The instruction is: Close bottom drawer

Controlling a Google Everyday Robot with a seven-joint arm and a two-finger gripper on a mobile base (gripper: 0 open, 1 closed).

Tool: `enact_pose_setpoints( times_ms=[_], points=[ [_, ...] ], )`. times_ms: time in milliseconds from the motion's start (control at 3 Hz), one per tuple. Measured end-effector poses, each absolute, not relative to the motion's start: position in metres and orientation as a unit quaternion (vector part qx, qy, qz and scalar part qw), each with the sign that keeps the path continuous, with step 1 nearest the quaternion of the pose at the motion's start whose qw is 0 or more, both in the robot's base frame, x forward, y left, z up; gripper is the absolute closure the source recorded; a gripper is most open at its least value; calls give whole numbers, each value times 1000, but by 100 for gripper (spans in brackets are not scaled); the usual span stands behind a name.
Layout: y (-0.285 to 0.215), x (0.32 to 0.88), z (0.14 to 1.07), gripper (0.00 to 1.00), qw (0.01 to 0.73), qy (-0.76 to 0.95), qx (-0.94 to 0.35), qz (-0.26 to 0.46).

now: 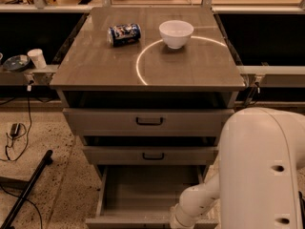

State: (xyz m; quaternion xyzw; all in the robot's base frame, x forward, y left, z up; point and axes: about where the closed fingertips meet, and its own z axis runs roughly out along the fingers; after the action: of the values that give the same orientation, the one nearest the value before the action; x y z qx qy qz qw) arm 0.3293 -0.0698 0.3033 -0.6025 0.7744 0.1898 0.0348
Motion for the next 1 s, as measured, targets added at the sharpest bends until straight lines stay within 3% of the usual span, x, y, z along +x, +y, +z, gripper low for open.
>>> enact_pose_setpoints(
  times_ms=[1000],
  points=[
    [-73,347,263,0,17,781,-598,178]
  ],
)
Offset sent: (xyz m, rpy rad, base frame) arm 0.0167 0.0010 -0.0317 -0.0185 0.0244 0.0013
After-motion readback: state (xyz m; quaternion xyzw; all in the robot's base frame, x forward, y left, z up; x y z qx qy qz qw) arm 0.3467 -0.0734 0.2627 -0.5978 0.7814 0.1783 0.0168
